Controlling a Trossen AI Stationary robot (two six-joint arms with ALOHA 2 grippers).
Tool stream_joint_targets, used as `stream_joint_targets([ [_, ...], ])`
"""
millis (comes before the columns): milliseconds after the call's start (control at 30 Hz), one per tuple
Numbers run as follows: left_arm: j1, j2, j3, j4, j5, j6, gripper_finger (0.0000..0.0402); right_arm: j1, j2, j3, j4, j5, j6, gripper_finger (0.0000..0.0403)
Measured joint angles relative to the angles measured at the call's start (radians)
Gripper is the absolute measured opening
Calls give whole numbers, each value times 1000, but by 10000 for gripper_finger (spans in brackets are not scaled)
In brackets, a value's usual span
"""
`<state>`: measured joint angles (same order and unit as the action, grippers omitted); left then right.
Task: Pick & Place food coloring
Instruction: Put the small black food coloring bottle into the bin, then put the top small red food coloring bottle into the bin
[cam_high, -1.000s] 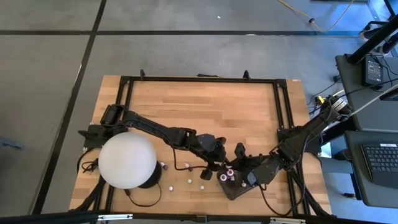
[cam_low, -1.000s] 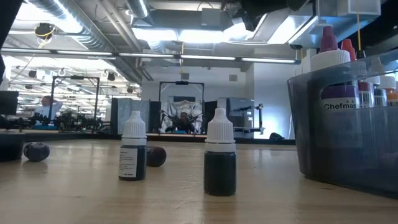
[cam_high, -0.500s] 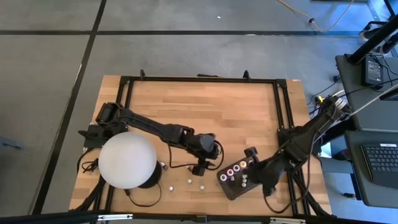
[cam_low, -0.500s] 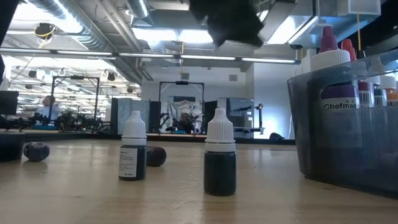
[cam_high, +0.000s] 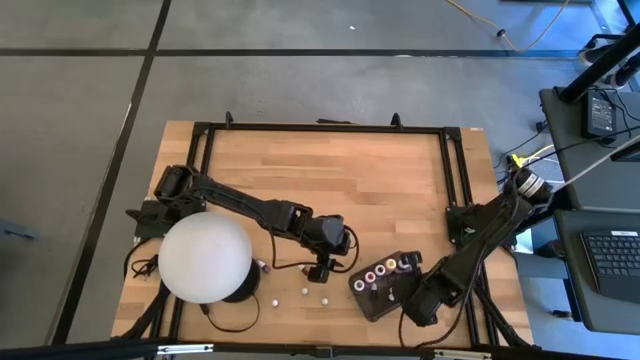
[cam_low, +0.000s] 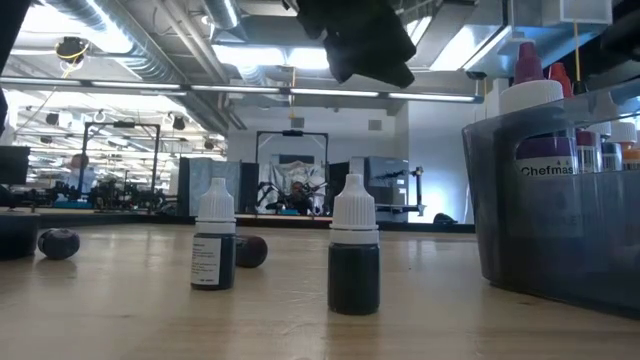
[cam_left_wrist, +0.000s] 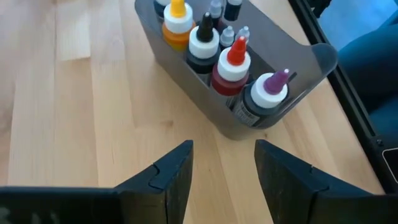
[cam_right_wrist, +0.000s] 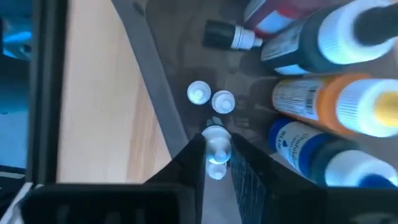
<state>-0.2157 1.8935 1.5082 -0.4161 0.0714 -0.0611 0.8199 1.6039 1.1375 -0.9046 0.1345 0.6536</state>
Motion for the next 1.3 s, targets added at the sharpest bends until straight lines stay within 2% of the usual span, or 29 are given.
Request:
stream_joint_targets([
  [233,0,0,0,-21,0,-39,170,7,103,0,1,-6,-1,65],
  [433,0,0,0,-35,0,-121,171,7,130,0,2,-6,-4,75],
  [1000,-41,0,0,-110,0,-181,234,6,129,0,-27,-5,-7,129],
  [1233,-82,1,0,-182,-5,-195,237,11,71,0,-54,48,-2,130],
  [1300,-95,1,0,-238,-43,-194,233,18,37,0,-52,49,-2,130],
])
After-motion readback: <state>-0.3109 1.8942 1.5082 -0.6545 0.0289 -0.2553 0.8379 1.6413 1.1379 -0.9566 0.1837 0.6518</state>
